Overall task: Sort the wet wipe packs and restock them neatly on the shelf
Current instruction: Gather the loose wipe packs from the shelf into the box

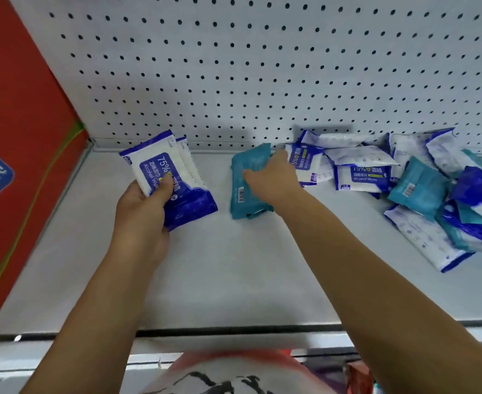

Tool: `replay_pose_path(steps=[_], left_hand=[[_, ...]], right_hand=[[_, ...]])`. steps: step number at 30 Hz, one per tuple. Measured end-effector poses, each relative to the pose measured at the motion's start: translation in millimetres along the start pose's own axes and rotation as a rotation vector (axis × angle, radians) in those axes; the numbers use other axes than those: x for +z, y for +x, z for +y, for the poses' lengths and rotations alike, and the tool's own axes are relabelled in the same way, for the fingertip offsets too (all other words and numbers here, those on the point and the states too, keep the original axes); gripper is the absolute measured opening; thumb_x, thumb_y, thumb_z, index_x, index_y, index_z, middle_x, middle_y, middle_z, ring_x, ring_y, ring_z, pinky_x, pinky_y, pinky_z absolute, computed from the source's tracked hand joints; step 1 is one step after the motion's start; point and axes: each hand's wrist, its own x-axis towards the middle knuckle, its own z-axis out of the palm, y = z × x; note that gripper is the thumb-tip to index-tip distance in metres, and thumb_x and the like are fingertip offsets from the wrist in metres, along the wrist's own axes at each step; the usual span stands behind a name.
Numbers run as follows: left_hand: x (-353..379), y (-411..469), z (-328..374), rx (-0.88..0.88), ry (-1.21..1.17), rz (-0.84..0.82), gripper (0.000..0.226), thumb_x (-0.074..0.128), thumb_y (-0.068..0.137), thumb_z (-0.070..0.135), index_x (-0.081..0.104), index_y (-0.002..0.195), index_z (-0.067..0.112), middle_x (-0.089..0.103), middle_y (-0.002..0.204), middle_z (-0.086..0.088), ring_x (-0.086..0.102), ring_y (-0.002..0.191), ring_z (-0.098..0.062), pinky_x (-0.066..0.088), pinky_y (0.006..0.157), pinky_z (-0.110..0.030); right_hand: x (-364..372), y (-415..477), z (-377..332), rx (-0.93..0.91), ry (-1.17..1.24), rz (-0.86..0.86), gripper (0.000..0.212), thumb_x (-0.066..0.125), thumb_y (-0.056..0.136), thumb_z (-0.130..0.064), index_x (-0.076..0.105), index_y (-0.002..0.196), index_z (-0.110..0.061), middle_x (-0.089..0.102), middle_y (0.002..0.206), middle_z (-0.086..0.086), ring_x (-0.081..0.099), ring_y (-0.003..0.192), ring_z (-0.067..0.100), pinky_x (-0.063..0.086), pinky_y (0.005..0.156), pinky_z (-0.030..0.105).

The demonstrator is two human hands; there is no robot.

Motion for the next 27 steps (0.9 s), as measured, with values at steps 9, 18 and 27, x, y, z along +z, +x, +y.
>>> replay_pose_path(steps=[9, 18, 27], left_hand=[[26, -2, 4, -0.080, 0.108, -0.031, 0.023, 0.068, 0.098, 0.035, 0.068, 0.116, 0.020, 0.078, 0.104, 0.000, 0.076, 0.090, -0.016, 0.062, 0.075, -0.034], [155, 8, -21, -0.151, 0.380, -0.329, 0.016, 0.068, 0.099, 0.038, 0.067, 0.093, 0.023, 0.077, 0.094, -0.001, 0.075, 0.088, -0.023, 0.062, 0.085, -0.042], [215, 20, -58, 0.031, 0.777, -0.152, 0.072, 0.057, 0.090, 0.064, 0.053, 0.134, 0.007, 0.048, 0.139, -0.021, 0.054, 0.124, -0.040, 0.048, 0.091, -0.040]], right_hand=[[-33, -39, 37, -0.037, 0.481, -0.041, 0.042, 0.075, 0.089, -0.019, 0.043, 0.116, -0.019, 0.056, 0.102, -0.009, 0.061, 0.090, 0.006, 0.054, 0.060, 0.022], [-147, -77, 125, 0.035, 0.484, 0.343, 0.055, 0.079, 0.084, -0.027, 0.046, 0.128, -0.025, 0.062, 0.108, -0.013, 0.066, 0.092, 0.004, 0.057, 0.060, 0.021], [-201, -76, 174, 0.223, 0.215, 0.453, 0.050, 0.071, 0.090, -0.039, 0.050, 0.130, -0.018, 0.061, 0.121, -0.004, 0.062, 0.101, 0.017, 0.057, 0.075, 0.035]])
